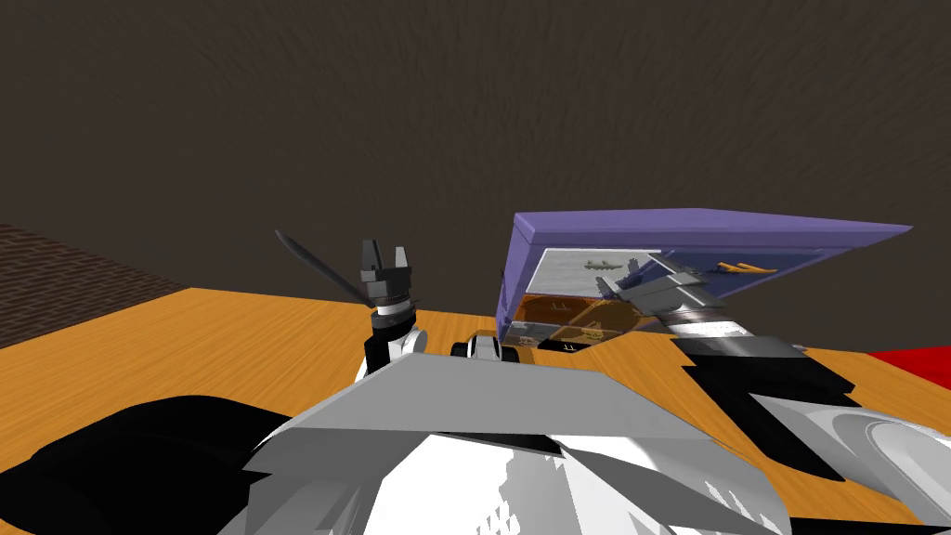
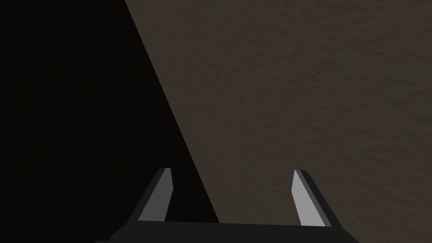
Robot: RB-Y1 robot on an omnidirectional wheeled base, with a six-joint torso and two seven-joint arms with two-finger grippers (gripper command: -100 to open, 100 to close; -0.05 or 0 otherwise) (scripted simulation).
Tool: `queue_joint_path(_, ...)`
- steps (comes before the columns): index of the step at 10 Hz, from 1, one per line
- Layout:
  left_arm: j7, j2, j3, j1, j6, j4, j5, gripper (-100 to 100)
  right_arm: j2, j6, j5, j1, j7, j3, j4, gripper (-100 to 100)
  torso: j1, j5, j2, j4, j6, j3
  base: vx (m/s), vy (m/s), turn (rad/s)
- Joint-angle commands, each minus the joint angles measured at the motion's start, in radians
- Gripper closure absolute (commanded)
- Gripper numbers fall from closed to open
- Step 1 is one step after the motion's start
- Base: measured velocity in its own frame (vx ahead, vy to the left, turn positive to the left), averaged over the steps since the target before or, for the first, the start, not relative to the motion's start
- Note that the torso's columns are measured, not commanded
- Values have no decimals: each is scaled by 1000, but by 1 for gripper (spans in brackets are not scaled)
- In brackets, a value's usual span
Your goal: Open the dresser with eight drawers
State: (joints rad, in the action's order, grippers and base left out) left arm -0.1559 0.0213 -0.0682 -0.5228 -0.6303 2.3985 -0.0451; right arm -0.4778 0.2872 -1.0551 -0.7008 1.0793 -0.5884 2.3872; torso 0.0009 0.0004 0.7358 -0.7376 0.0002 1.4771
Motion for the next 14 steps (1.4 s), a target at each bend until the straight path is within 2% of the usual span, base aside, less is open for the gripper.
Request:
queue_joint_path(1,0,0,0,0,0,0,0,0,-2,-2,1,-1,-4,-2,1,100,-1,0,2,0,0,-1,10,1,3)
queue_joint_path(5,0,0,0,1,0,0,0,0,0,8,9,-14,-10,-6,30,100,-1,0,10,-4,1,-6,-169,-5,-55)
queue_joint_path(6,0,0,0,1,0,0,0,0,2,14,9,-12,-7,-3,22,100,-2,1,9,-4,2,-4,-103,-3,1)
queue_joint_path(10,0,0,0,0,0,0,0,0,8,26,13,-24,-7,-1,45,100,1,1,5,-2,0,-2,-161,-2,-57)
queue_joint_path(11,0,0,0,1,0,0,0,0,-17,20,31,-44,-37,-34,59,-100,0,1,7,-3,1,-4,-70,-11,-93)
queue_joint_path(14,0,0,0,0,0,0,0,0,-58,10,59,-76,-86,-88,88,-100,1,1,-7,2,-2,6,73,22,-63)
